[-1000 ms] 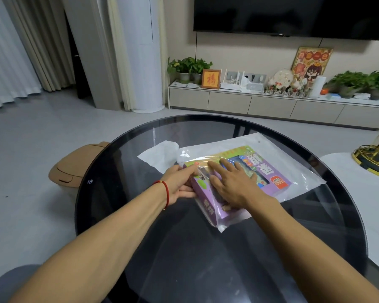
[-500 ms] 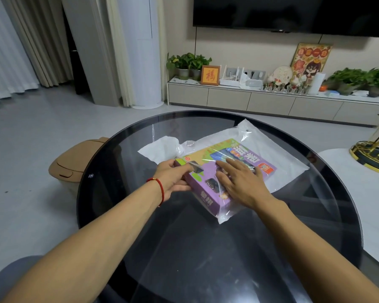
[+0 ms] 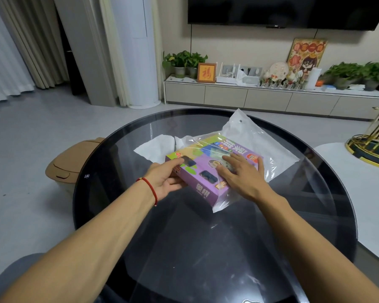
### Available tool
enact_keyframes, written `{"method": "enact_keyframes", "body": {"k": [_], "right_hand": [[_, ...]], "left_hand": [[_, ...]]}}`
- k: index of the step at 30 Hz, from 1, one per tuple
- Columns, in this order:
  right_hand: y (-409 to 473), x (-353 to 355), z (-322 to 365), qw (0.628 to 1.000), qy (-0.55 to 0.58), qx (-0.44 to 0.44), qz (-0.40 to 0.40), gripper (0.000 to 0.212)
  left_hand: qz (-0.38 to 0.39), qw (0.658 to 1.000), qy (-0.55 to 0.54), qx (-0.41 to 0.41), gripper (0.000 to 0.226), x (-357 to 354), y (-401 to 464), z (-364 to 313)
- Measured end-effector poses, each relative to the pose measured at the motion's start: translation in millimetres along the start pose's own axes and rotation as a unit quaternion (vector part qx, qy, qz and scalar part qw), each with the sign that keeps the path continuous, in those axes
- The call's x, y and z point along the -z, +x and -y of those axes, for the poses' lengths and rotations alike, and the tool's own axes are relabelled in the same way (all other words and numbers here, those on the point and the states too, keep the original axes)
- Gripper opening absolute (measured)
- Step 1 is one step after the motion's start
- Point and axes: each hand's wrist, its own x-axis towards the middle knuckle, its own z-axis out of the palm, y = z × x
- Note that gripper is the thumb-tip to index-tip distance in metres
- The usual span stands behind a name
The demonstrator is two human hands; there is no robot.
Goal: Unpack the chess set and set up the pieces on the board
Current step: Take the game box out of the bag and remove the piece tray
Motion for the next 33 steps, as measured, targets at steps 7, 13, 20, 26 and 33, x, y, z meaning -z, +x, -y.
{"method": "enact_keyframes", "body": {"k": [7,13,20,26,33], "right_hand": [[-0.1,-2.7,3.4,0.999,-0.027,0.007,-0.023,0.067],[-9.6,-0.6,15.1,0.965,0.08,-0.134,-0.213,0.052],[-8.2,-6.1,3.8,0.863,0.389,-0.271,-0.177,0.062],[-16.5,2.3,2.4,0.906,0.319,-0.221,-0.169,0.057],[-51.5,6.5,52.3,0.849,0.448,-0.267,-0.086,0.028]], "left_hand": [[0.029,1.0,-0.001,-0.008,0.017,5.7,-2.9,-9.2],[-0.004,0.998,-0.067,0.006,0.021,6.7,4.9,-21.4],[0.01,0.994,-0.108,0.027,0.02,-0.2,4.2,-16.0],[-0.027,0.99,-0.134,0.025,0.02,1.8,7.1,-16.8],[-0.016,0.984,-0.178,0.022,0.026,-7.7,10.8,-17.1]]}}
